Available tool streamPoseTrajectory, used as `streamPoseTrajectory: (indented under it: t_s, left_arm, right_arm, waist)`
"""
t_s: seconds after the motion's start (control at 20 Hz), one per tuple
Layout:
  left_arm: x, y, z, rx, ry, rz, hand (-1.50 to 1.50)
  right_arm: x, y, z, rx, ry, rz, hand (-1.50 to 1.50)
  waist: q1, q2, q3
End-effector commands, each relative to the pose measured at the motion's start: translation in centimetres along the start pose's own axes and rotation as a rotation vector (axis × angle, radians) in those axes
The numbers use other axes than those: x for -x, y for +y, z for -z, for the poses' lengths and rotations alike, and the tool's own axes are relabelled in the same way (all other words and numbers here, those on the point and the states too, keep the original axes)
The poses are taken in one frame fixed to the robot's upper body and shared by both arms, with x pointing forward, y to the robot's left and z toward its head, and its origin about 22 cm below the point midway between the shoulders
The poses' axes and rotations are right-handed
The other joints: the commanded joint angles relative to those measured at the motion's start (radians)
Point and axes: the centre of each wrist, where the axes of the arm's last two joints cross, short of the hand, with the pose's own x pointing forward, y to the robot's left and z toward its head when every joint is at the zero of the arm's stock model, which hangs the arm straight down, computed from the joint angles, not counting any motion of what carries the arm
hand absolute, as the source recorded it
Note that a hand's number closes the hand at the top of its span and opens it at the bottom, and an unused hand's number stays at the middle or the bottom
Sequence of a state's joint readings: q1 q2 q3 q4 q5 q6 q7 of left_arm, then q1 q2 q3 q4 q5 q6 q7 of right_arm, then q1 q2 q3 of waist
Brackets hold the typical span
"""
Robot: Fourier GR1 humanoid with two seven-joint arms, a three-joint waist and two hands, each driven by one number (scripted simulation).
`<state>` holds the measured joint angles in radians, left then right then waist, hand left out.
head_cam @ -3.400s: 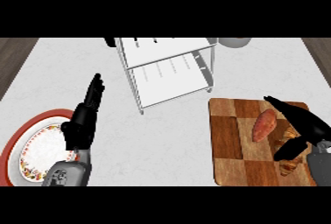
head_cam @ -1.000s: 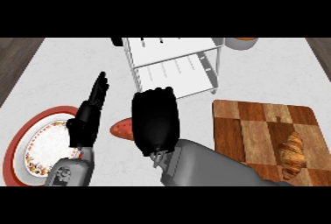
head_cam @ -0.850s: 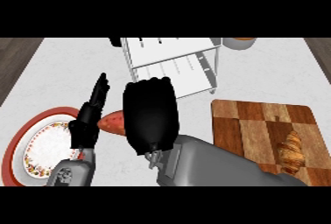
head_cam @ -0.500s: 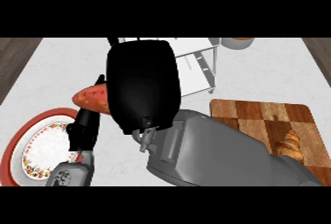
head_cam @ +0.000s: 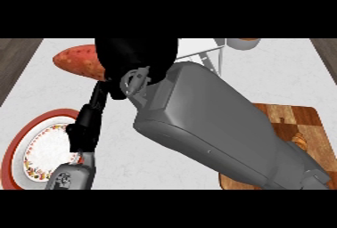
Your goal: Pick the sweet potato from the cutting board and place it in the tiered basket
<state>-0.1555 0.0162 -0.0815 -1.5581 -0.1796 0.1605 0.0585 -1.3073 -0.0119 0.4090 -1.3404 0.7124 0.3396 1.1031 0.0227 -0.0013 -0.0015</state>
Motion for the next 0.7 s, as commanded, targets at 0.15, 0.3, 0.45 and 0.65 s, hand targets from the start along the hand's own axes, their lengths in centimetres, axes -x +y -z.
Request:
streamPoseTrajectory:
  t_s: [0.15, 0.3, 0.45, 0.65]
  left_arm:
    - [-0.2, 0.6, 0.2, -0.010, -0.014, -0.001, 0.00]
    - [0.0, 1.5, 0.5, -0.008, -0.012, -0.001, 0.00]
    - [0.8, 0.5, 1.0, -0.009, -0.004, 0.001, 0.00]
    - [0.1, 0.9, 0.6, -0.010, -0.013, 0.004, 0.00]
  right_arm:
    - [0.5, 1.6, 4.3, 0.028, 0.172, -0.072, 1.50]
    - [1.7, 1.8, 5.5, 0.045, 0.170, -0.045, 1.50]
    - [3.2, 2.7, 7.4, 0.058, 0.179, -0.086, 1.50]
    - [4.4, 2.5, 9.1, 0.059, 0.192, -0.123, 1.50]
  waist:
    - [-0.004, 0.005, 0.000]
    - [-0.008, 0.004, 0.001]
    - [-0.010, 0.007, 0.000]
    - [-0.004, 0.006, 0.001]
